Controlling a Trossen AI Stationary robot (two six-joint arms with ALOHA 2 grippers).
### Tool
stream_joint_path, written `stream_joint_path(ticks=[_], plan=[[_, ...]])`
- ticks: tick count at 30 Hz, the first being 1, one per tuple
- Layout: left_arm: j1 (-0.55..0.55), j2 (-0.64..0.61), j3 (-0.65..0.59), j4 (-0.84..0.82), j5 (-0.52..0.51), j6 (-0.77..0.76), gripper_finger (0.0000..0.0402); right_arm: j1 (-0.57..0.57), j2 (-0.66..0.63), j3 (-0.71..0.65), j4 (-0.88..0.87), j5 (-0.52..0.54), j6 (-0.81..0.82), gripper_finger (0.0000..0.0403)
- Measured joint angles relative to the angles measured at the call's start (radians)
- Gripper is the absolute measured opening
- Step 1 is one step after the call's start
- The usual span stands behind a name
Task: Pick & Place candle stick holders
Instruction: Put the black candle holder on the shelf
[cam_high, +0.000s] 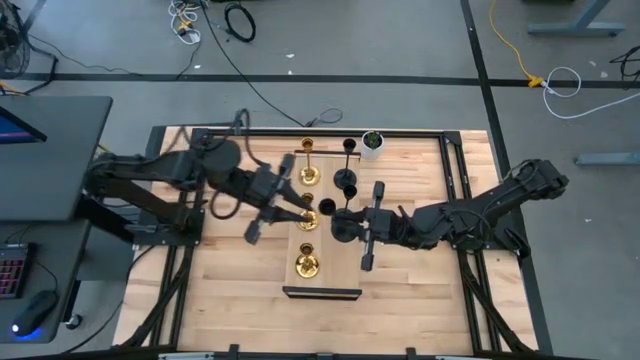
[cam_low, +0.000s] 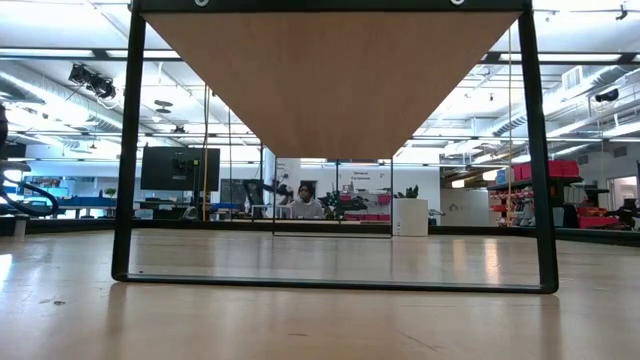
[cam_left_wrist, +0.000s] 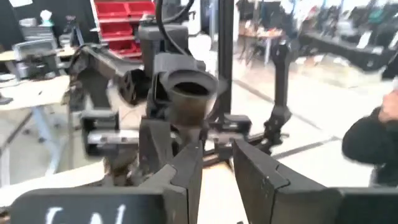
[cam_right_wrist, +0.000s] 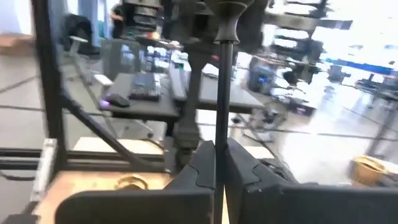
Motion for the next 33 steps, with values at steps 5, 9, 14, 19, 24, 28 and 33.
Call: stream_joint_path(ticks=[5,9,14,19,24,28,33], plan=[[-0.013,-0.08,0.0,-0.174,-0.104,0.013,0.0089,0.045,-0.033,0.0,-0.036,0.107,0.004,0.0],[-0.03,-0.122,-0.003,-0.291,-0.192,0.014,0.0082,0.11,-0.054,-0.013,-0.042,0.196,0.008,0.0],[-0.054,-0.143,-0.005,-0.401,-0.337,0.013,0.0071,0.182,-0.069,-0.108,0.094,0.284,-0.002,0.0],[-0.058,-0.147,-0.005,-0.421,-0.364,0.013,0.0063,0.238,-0.084,-0.256,0.349,0.326,-0.028,0.0],[-0.058,-0.147,-0.005,-0.49,-0.412,-0.001,0.0056,0.245,-0.08,-0.408,0.581,0.277,-0.004,0.0],[-0.058,-0.147,-0.005,-0.508,-0.437,-0.018,0.0055,0.233,-0.078,-0.496,0.674,0.25,0.059,0.0],[-0.058,-0.147,-0.005,-0.532,-0.517,-0.031,0.0055,0.214,-0.018,-0.544,0.787,0.187,0.09,0.0]])
